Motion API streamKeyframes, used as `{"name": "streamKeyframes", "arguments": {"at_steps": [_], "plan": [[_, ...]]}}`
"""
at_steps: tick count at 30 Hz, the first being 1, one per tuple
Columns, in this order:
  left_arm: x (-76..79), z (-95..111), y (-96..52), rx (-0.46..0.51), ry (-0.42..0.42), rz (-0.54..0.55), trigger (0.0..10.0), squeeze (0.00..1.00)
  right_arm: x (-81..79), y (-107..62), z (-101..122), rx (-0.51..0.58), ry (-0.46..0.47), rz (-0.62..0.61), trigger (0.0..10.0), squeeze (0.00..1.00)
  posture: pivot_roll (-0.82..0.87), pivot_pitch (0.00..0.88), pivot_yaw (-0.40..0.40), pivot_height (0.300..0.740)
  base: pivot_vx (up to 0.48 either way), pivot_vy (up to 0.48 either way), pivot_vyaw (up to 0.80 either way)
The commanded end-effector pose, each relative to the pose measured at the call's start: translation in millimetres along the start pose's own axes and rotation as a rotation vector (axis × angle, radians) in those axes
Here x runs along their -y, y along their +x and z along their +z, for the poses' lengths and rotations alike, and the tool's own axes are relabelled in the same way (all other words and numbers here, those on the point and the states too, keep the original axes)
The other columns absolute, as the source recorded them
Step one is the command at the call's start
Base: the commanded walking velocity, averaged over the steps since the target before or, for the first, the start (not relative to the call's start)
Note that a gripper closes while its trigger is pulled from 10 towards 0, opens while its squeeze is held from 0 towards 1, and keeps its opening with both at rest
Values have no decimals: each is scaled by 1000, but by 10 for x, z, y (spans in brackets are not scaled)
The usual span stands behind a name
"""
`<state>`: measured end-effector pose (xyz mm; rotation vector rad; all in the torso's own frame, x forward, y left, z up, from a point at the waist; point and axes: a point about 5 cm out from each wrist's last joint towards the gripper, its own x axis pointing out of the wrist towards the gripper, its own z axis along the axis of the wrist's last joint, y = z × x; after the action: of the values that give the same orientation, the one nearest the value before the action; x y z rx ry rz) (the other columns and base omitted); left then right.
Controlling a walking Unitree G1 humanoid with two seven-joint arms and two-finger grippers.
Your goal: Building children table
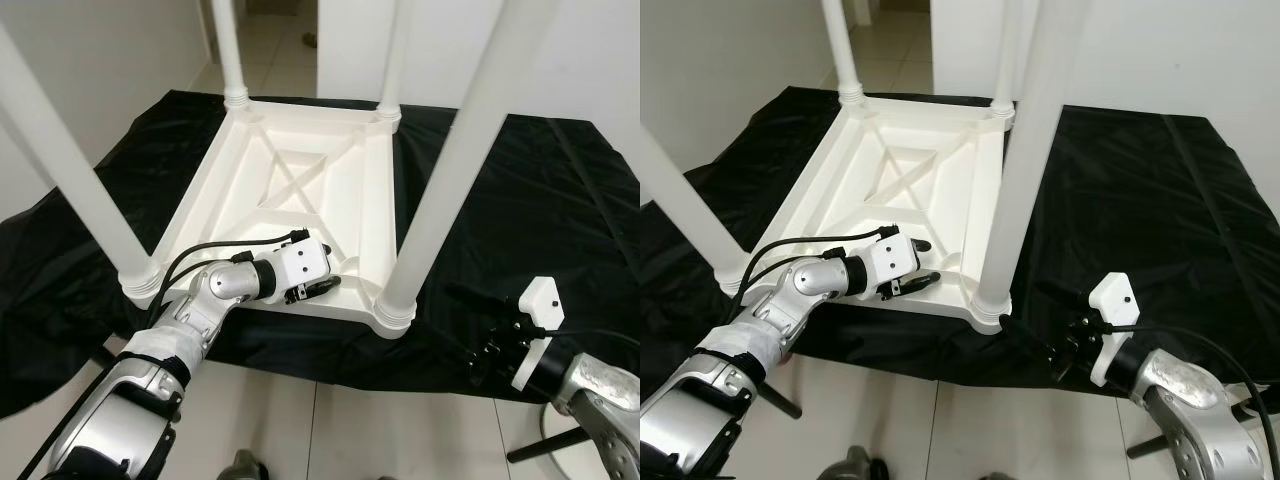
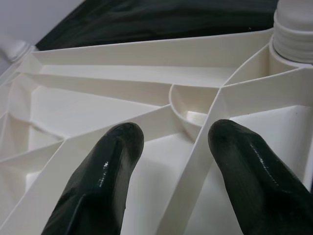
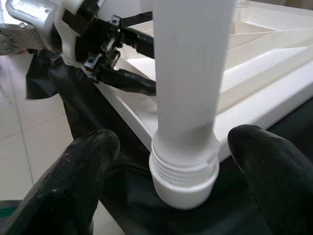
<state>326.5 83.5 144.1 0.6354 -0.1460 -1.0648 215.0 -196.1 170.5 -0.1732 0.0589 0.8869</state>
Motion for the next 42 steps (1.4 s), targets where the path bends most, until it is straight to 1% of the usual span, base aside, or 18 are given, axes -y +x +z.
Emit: {"name": "streamKeyframes", "arguments": {"at_steps": [1,2,3,5,7,11,15,17,18,19,21,22,23,27,31,39,41,42], "plan": [[-31,-3,-41,-5,-5,12,10000,0,-9,11,-9,-7,2,25,10000,0,-29,46,33,740,0,0,0],[-6,11,-150,16,-52,19,10000,0,22,78,-17,-2,-9,50,10000,0,-14,44,29,740,0,0,0],[-6,11,-150,16,-52,19,10000,0,22,78,-17,-2,-9,50,10000,0,-14,44,29,740,0,0,0],[38,107,-347,72,-177,24,10000,0,116,238,-31,18,-36,54,10000,0,25,36,10,740,0,0,0],[68,166,-414,88,-194,28,10000,0,156,320,-47,30,-43,37,10000,0,37,29,2,740,0,0,0],[142,313,-510,127,-228,64,10000,0,147,471,-153,43,-2,20,10000,0,60,15,-16,740,0,0,0],[156,339,-526,134,-246,76,10000,0,130,500,-188,43,14,23,10000,0,60,15,-16,740,0,0,0],[186,366,-554,158,-343,115,10000,0,119,585,-262,42,39,26,10000,0,68,0,-30,740,0,0,0],[186,366,-554,158,-343,115,10000,0,119,585,-262,42,39,26,10000,0,68,0,-30,740,0,0,0],[228,363,-561,148,-404,121,10000,0,135,622,-296,41,33,27,7725,0,66,0,-35,740,0,0,0],[262,363,-568,139,-446,121,10000,0,146,644,-320,40,26,28,7725,0,66,0,-37,740,0,0,0],[316,377,-576,132,-495,107,10000,0,176,658,-341,43,29,17,706,0,67,0,-41,740,0,0,0],[382,395,-576,129,-521,96,10000,0,207,667,-355,43,25,4,0,0,70,0,-48,740,0,0,0],[520,385,-550,98,-587,89,10000,0,278,695,-357,58,24,-39,0,0,73,0,-57,740,0,0,0],[558,363,-514,76,-624,90,10000,0,327,718,-344,76,32,-95,0,0,71,0,-68,740,0,0,0],[594,377,-433,45,-583,62,10000,0,422,749,-334,97,45,-250,0,0,69,0,-97,740,0,0,0],[558,436,-334,77,-609,91,10000,0,449,801,-318,110,64,-389,0,0,61,0,-103,740,0,0,0],[558,436,-334,77,-609,91,10000,0,449,801,-318,110,64,-389,0,0,61,0,-103,740,0,0,0]]}}
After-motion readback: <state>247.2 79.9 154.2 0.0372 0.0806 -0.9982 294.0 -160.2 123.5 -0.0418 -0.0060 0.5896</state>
